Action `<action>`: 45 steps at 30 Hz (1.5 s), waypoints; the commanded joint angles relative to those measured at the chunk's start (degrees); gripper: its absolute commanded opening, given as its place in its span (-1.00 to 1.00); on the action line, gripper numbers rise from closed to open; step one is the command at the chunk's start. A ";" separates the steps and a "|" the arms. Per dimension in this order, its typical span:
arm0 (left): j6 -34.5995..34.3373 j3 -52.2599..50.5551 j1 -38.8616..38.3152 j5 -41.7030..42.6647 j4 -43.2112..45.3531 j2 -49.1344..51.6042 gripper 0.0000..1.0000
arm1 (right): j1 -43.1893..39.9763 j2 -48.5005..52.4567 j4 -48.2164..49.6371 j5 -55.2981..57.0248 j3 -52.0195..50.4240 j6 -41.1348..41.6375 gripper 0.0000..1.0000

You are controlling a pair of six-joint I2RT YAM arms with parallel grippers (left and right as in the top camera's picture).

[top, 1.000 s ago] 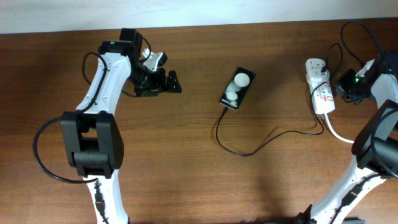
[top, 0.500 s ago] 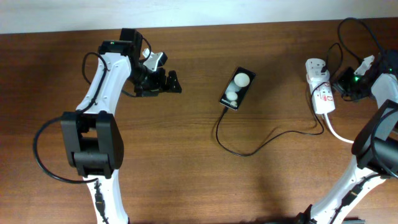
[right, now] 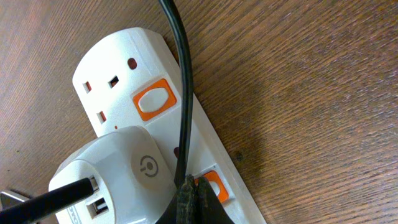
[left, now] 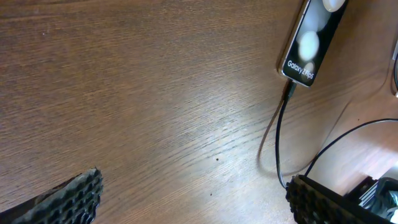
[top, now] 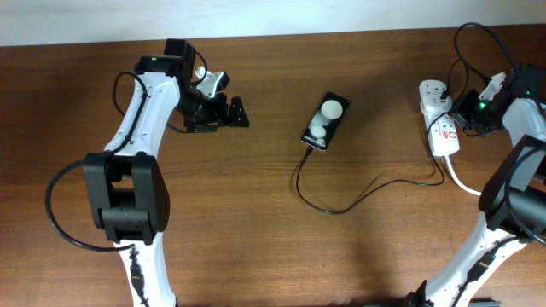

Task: Plug charger to phone and switch on socket
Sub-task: 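Press the orange switch beside the charger with the right gripper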

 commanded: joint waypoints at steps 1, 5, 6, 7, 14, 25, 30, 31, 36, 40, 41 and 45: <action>0.26 0.00 0.07 0.02 -0.04 -0.24 0.98 | 2.16 0.74 -0.52 -0.61 0.00 -0.35 -0.92; 0.28 0.00 0.07 0.02 -0.04 -0.24 0.99 | 3.39 0.74 -1.18 -0.63 -1.55 2.03 -0.92; 0.26 0.00 0.07 0.02 -0.04 -0.24 0.99 | 3.54 0.74 -2.16 -0.68 -1.57 3.17 -0.92; 0.26 0.00 0.07 0.02 -0.04 -0.24 0.98 | 3.80 0.74 -2.95 -0.66 -1.57 3.34 -0.92; 0.26 0.00 0.07 0.02 -0.04 -0.24 0.98 | 4.98 0.74 -4.87 -0.44 -1.57 3.32 -0.92; 0.26 0.00 0.07 0.02 -0.04 -0.24 0.98 | -0.33 0.72 3.13 -8.57 -1.29 6.36 -0.92; 0.26 0.00 0.07 0.02 -0.04 -0.24 0.98 | -0.59 0.72 1.64 -8.79 -1.31 6.29 -0.92; 0.28 0.00 0.07 0.02 -0.04 -0.24 0.98 | -0.44 0.72 1.31 -8.72 -1.36 6.32 -0.92; 0.26 0.00 0.07 0.02 -0.04 -0.24 0.98 | 1.09 0.72 -1.57 -6.40 -1.55 6.38 -0.92; 0.26 0.00 0.07 0.02 -0.04 -0.24 0.98 | 2.91 0.72 -2.99 -3.78 -1.57 7.19 -0.92; 0.28 0.00 0.07 0.02 -0.04 -0.24 0.98 | 3.21 0.72 -2.99 -3.74 -1.57 7.19 -0.92; 0.28 0.00 0.07 0.02 -0.04 -0.24 0.98 | 2.89 0.72 -2.49 -0.94 -1.55 9.05 -0.92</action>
